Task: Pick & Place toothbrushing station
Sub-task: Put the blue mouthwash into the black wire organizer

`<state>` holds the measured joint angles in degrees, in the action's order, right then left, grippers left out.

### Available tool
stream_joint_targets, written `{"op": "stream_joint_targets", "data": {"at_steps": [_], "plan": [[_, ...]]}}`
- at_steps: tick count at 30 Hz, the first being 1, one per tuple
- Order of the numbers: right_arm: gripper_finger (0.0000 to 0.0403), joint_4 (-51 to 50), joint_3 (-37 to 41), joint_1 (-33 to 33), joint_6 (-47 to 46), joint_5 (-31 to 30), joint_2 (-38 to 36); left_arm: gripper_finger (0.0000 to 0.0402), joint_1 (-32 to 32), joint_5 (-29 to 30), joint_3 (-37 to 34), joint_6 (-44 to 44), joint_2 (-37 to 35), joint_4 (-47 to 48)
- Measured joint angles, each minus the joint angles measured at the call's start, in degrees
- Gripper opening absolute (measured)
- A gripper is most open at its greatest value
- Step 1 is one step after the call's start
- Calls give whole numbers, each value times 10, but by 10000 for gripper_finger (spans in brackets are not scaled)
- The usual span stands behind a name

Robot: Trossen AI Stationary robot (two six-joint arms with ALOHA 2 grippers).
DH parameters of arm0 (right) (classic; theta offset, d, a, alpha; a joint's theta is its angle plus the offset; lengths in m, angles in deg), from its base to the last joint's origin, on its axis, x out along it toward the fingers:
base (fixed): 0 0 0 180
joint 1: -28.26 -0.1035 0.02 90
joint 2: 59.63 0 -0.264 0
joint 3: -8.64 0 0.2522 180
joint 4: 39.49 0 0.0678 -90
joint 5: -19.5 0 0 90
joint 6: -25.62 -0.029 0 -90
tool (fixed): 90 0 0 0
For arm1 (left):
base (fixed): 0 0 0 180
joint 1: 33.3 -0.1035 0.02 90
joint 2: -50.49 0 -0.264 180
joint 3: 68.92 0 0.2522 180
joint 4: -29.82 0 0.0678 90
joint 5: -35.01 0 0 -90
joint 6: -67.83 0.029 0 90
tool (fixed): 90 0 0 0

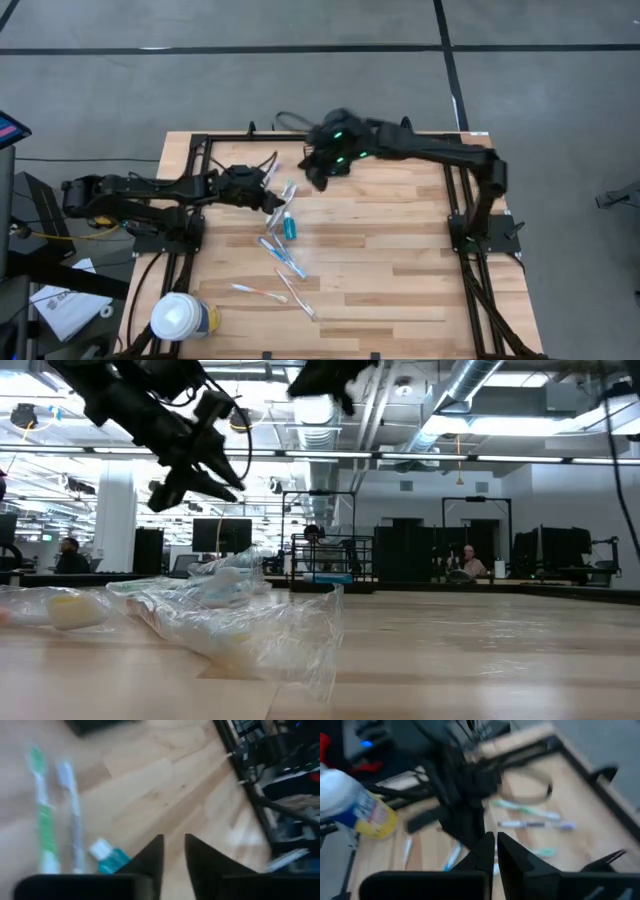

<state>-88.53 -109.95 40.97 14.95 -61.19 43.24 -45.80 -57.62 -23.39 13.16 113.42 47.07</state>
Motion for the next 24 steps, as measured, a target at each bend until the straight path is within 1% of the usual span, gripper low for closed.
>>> {"op": "stream_joint_targets", "data": {"at_steps": [5,8,10,14,16,18,24], "plan": [[58,-59,0,23,39,1,-77,185,19,-9,0,-86,69,-46],[79,-100,0,36,64,0,-114,219,29,-26,0,-121,108,-59],[92,-126,0,43,80,1,-134,227,34,-48,0,-139,130,-61],[119,-173,0,53,129,1,-161,226,39,-82,0,-168,156,-61],[131,-193,0,58,148,1,-171,222,39,-81,0,-185,161,-61],[142,-207,0,62,159,4,-176,219,37,-68,0,-193,161,-60],[157,-217,7,66,185,44,-179,214,10,-47,0,-191,161,-25]]}}
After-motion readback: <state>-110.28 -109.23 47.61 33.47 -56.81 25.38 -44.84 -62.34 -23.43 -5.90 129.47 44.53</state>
